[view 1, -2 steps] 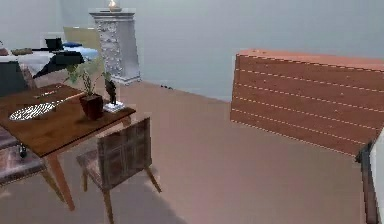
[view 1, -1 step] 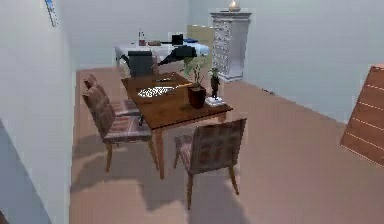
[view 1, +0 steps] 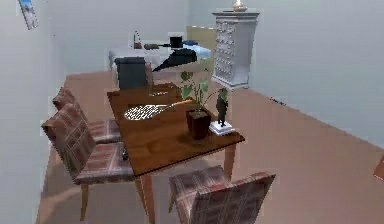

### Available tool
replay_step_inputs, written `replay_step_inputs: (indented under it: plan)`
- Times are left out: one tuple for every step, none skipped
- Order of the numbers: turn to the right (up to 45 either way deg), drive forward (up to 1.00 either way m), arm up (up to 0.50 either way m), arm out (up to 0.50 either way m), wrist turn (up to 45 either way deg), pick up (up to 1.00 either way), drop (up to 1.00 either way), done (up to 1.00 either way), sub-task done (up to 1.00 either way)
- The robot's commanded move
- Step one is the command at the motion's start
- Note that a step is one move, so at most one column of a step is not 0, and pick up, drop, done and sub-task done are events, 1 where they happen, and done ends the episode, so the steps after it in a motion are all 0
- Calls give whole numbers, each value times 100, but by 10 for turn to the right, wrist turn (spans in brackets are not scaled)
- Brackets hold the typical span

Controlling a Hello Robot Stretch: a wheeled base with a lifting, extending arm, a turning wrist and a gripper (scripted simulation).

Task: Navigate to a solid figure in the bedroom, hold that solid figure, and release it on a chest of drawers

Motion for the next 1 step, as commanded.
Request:
replay_step_inputs:
  plan:
    - [-450, 0, 0, 0, 0, 0, 0, 0, 0]
